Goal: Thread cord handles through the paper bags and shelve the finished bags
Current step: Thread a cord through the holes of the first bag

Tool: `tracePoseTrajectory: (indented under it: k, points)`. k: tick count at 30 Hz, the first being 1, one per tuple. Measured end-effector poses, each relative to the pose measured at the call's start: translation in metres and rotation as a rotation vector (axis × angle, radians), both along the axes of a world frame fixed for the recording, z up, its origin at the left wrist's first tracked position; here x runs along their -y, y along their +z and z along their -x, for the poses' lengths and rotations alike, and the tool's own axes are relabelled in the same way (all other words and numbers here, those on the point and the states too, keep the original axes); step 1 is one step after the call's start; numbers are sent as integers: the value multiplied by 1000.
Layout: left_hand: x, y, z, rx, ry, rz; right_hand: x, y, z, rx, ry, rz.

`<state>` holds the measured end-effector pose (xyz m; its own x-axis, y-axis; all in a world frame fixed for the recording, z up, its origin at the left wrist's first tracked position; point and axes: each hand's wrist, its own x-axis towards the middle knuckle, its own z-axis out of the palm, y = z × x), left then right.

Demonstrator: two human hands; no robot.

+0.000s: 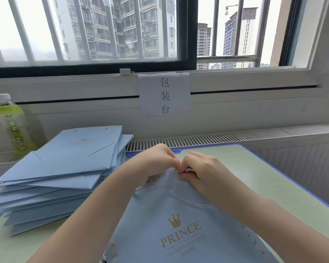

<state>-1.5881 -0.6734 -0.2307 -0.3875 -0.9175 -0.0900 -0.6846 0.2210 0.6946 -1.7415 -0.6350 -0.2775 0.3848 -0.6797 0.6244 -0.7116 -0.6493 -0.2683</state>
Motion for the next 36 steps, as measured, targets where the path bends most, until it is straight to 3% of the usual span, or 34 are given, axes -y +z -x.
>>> tracePoseTrajectory:
  k: [5, 8, 11, 18, 23, 30, 36]
  points:
    - [2, 3, 1, -44, 36, -16, -5, 4, 1, -62, -54, 130]
    - [3, 2, 2, -49, 62, -4, -9, 9, 1, -232, -115, 287]
    - [3, 1, 3, -77, 64, -12, -13, 10, -2, -293, -70, 312]
    - [2, 1, 5, -101, 62, -38, -5, 3, 0, -10, -88, 160]
    - [6, -3, 2, -131, 94, -70, -5, 4, -1, -9, -79, 123]
    - [4, 5, 1, -104, 136, -97, -7, 8, -2, 162, 30, -87]
    - [5, 2, 3, -99, 185, -74, -8, 10, -2, 182, -28, -25]
